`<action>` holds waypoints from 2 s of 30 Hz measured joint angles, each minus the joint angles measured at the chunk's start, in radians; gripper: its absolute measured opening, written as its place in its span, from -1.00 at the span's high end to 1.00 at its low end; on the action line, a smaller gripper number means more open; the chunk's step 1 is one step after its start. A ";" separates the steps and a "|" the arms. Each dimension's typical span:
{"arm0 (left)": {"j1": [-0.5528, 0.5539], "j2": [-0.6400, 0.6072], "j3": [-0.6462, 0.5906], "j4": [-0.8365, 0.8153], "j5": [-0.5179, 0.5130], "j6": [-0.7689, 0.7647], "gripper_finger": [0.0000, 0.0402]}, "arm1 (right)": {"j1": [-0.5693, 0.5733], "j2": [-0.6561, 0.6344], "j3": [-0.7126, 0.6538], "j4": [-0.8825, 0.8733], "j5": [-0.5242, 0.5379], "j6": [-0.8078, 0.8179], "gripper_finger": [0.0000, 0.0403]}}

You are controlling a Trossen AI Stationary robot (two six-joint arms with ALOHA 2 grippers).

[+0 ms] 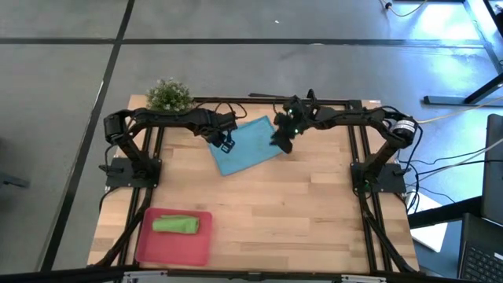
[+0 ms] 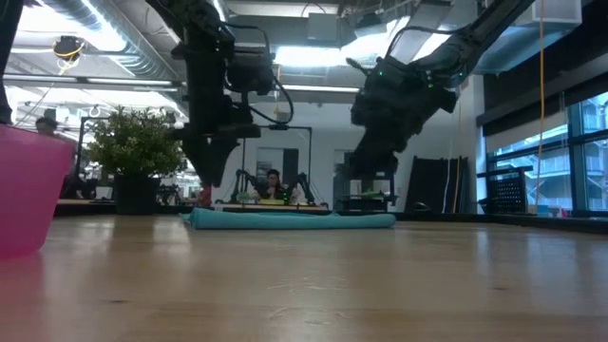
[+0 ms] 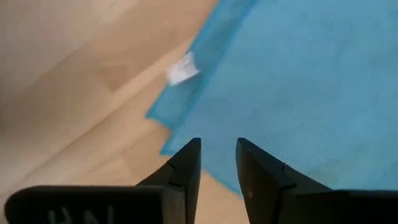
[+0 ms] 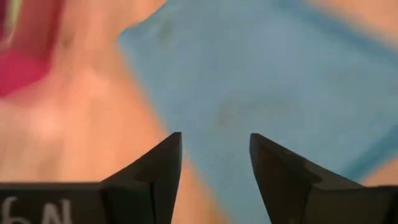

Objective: Roll microfiber towels into tight, uniform cylinder then place into a basket
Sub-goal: Roll the microfiber blue towel

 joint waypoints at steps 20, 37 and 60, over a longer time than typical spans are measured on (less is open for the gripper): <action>-0.032 0.189 0.003 0.071 0.033 0.030 0.54 | 0.054 0.128 -0.039 -0.041 0.286 -0.003 0.06; -0.222 0.189 0.001 0.147 0.201 -0.103 0.54 | -0.009 0.157 -0.039 0.111 0.379 -0.006 0.06; -0.184 0.083 0.000 0.021 -0.004 -0.154 0.54 | 0.072 0.121 0.040 -0.179 0.148 -0.028 0.06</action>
